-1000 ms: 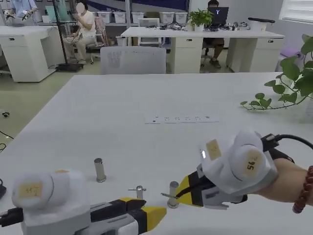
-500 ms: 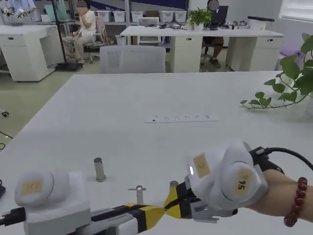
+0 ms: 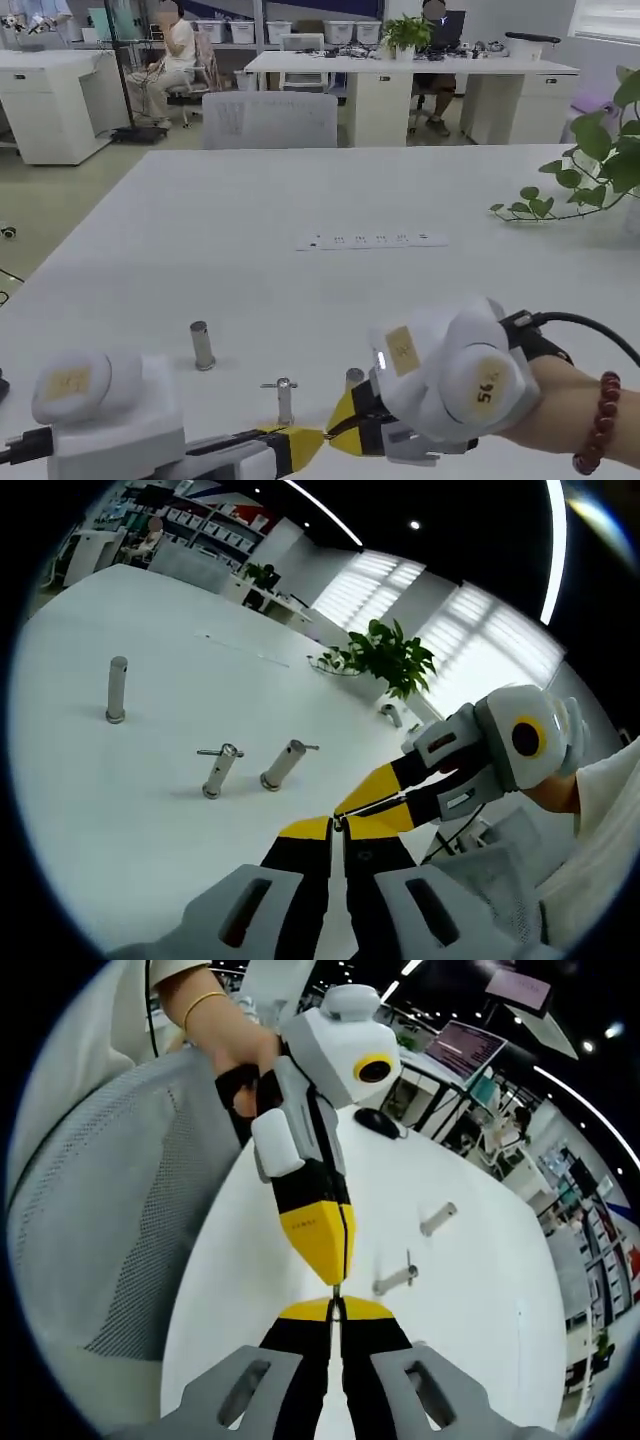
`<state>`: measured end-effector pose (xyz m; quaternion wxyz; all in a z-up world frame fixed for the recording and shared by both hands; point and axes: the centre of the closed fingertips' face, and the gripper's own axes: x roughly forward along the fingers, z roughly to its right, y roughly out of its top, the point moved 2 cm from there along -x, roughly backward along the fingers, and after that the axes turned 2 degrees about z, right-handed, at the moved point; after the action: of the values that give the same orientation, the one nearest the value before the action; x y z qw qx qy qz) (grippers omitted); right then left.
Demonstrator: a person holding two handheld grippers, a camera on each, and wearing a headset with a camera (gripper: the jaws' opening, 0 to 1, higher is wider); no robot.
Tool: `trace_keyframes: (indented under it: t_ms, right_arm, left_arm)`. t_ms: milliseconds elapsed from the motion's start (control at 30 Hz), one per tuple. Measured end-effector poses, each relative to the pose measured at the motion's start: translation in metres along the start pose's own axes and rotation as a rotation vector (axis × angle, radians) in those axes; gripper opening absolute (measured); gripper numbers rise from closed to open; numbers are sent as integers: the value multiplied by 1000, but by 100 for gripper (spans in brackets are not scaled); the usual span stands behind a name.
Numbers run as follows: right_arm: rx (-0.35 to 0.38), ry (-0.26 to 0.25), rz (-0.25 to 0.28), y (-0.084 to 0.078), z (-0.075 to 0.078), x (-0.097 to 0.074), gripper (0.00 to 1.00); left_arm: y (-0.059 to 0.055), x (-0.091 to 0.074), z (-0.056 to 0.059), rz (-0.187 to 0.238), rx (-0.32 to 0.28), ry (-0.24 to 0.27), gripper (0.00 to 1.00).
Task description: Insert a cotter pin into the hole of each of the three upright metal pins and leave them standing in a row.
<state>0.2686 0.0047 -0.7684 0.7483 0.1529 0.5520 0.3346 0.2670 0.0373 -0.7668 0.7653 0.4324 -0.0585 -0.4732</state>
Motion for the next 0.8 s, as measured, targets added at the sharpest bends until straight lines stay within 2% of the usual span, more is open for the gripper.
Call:
trace_keyframes:
  t_ms: [233,467,700,800]
  right_arm:
    - [2,6,0,0,-3,1,3]
    - [31,-1,14,2,-3,0,4]
    - [54,-4,25,1,-1,-1,4]
    - [111,1,58,3,-1,-3,6]
  left_arm:
    - [-3,-2,1,-13,2,-7,1]
    - [-2,-4,2,13,66,-21,0]
    - [-1,-3,3,23,89,-22,0]
    - [0,-3,2,26,101,-23,0]
